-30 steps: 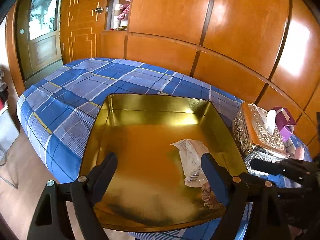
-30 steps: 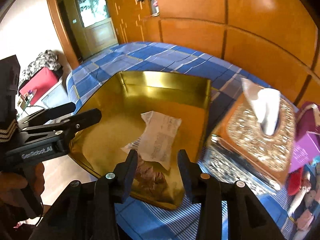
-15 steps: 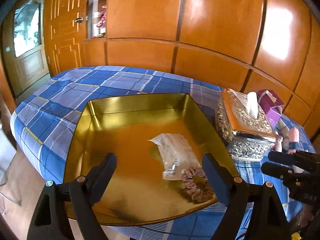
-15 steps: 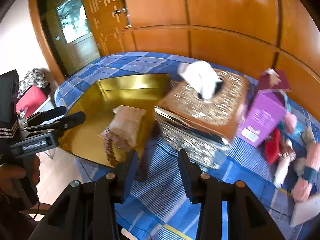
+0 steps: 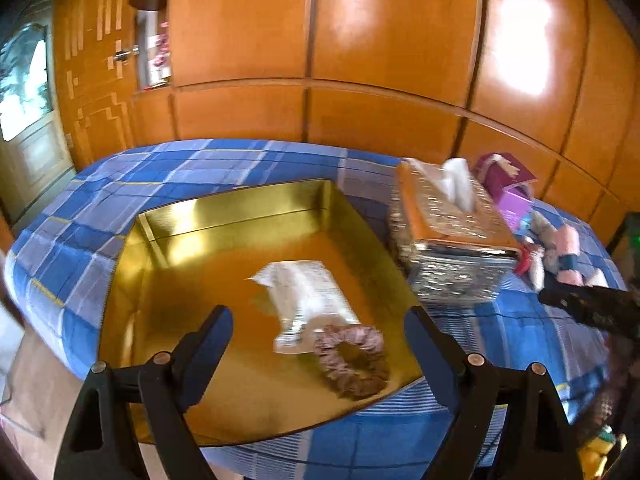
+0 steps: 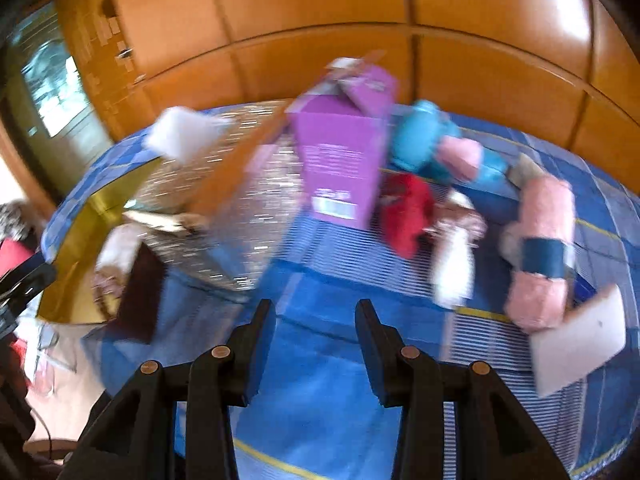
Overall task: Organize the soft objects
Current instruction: 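Grasp the white lace toy with the right tool while the left tool reaches toward the pink towel roll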
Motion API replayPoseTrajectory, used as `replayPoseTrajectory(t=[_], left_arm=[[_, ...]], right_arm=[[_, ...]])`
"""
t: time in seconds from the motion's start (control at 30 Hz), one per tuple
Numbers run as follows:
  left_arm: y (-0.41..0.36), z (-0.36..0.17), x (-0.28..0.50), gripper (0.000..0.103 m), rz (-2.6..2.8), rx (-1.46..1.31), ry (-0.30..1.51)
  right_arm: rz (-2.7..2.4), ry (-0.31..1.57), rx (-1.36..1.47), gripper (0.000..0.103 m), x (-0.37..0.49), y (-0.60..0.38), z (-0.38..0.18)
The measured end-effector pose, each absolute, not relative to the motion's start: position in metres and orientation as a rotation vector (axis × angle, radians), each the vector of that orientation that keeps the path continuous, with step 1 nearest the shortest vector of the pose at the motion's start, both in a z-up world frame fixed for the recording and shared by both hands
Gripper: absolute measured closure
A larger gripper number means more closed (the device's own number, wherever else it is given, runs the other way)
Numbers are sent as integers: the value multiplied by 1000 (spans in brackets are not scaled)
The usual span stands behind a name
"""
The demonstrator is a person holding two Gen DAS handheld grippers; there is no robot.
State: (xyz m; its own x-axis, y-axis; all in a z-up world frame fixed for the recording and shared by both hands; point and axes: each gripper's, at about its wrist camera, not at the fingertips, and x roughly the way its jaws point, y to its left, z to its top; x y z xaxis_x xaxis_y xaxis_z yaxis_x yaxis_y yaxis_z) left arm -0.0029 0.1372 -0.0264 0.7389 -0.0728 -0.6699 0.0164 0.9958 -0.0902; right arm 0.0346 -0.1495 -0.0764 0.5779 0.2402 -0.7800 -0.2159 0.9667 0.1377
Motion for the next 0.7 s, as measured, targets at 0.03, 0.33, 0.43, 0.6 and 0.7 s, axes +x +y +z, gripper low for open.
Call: replayPoseTrajectory(t=[0.03,0.33,0.43,0.6,0.7], left_arm=[[134,-25,-3,15,-78,-84,736],[96,-17,0,15,-268,-56,742],[84,-18,3,15,-310,-44,758],[70,-19,7,15,-358,-27,786],[62,-18,8,15,-388,-20,793]], right_arm=[[252,919,34,62,38,-156,-77],[118,921,-14,62,88,-204,-75],[106,950,-53,62,111,-208,-82],[88,1033,-74,62,138,-216,-105],[106,1032,-74,66,144,-217,-111]])
